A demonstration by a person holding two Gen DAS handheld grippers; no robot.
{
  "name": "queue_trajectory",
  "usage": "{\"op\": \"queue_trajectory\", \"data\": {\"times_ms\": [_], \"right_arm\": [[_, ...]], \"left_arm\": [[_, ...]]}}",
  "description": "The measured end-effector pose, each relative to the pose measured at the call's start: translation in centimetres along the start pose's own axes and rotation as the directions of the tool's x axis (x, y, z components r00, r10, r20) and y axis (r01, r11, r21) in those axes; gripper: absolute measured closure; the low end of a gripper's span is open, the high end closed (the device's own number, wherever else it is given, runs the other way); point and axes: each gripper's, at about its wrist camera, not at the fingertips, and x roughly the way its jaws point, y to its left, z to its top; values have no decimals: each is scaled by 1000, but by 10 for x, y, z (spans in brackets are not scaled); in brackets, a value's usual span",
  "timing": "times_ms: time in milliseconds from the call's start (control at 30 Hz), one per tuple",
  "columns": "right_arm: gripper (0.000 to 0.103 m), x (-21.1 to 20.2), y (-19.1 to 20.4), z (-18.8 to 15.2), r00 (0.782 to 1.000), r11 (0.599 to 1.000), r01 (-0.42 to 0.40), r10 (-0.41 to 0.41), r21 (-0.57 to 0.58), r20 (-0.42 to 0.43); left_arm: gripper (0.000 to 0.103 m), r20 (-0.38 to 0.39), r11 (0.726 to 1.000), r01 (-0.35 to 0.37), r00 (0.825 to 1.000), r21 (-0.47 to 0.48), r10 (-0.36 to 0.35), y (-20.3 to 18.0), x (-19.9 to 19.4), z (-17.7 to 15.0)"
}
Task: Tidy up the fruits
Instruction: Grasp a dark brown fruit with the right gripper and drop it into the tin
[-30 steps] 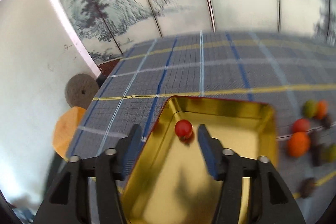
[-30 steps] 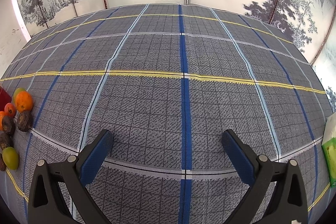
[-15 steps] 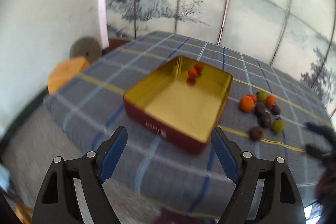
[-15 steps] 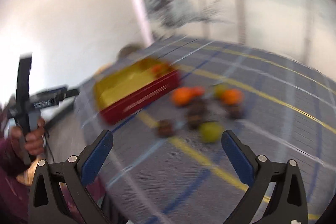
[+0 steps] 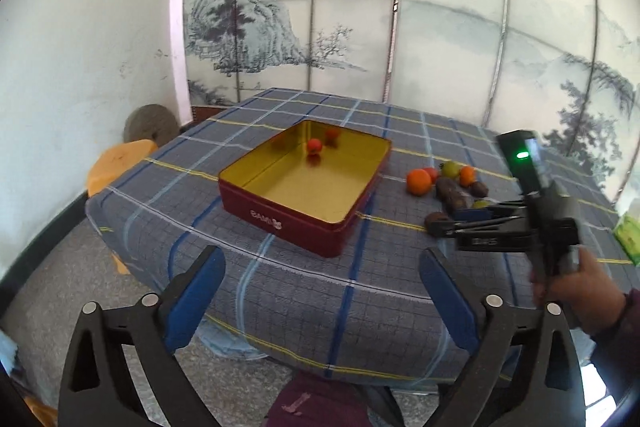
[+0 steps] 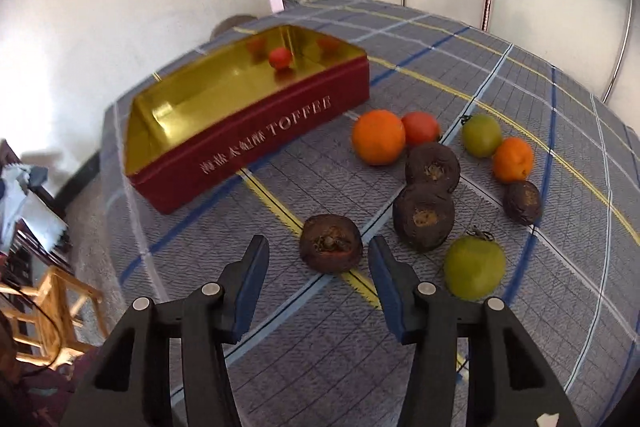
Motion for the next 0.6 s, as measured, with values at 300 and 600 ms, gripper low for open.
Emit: {"op": "queue_trajectory", "data": {"times_ms": [300,600], "right_arm": [[70,-22,3,26,997,999,-51,51,-2,51],[70,18,38,120,991,990,-129,131,-58,29]], "left_arm": [[0,-29,994,80,996,-73,-83,15,6,-2],[0,-71,998,42,997,-35,-45,9,7,-1]]}}
